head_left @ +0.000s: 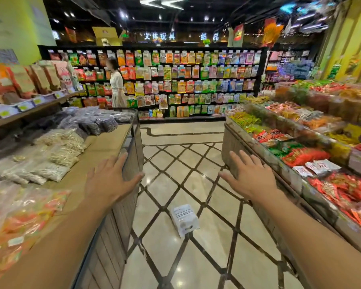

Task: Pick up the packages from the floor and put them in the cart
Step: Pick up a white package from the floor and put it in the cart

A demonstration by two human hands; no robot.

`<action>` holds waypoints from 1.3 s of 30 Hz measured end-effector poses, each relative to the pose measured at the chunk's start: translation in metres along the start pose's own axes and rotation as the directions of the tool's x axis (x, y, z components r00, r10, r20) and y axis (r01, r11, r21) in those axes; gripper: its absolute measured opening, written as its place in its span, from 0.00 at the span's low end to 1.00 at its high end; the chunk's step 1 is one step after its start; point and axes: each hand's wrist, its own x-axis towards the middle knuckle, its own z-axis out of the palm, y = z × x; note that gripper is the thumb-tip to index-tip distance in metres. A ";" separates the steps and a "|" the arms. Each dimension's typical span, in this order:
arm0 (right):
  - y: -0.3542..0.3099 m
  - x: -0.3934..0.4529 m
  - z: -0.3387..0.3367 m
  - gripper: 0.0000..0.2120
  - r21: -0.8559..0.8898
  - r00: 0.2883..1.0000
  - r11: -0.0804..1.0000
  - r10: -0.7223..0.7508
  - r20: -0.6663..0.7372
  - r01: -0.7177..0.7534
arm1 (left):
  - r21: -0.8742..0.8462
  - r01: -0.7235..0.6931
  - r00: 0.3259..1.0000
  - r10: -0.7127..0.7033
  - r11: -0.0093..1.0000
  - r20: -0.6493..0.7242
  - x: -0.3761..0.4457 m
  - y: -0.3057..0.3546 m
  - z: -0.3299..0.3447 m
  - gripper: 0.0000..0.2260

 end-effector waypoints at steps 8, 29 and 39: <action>-0.009 0.136 0.044 0.41 0.022 1.000 1.000 -0.001 0.003 0.001 | -0.044 -0.027 1.000 0.027 0.999 0.015 0.132 0.020 0.051 0.47; 0.008 0.418 0.258 0.38 0.115 0.981 0.993 -0.054 0.185 0.033 | -0.008 -0.054 0.947 0.054 0.999 0.317 0.370 0.108 0.292 0.42; -0.012 0.528 0.386 0.39 0.067 0.927 0.997 0.015 0.374 -0.043 | -0.109 -0.048 0.865 0.096 0.993 0.493 0.470 0.117 0.447 0.40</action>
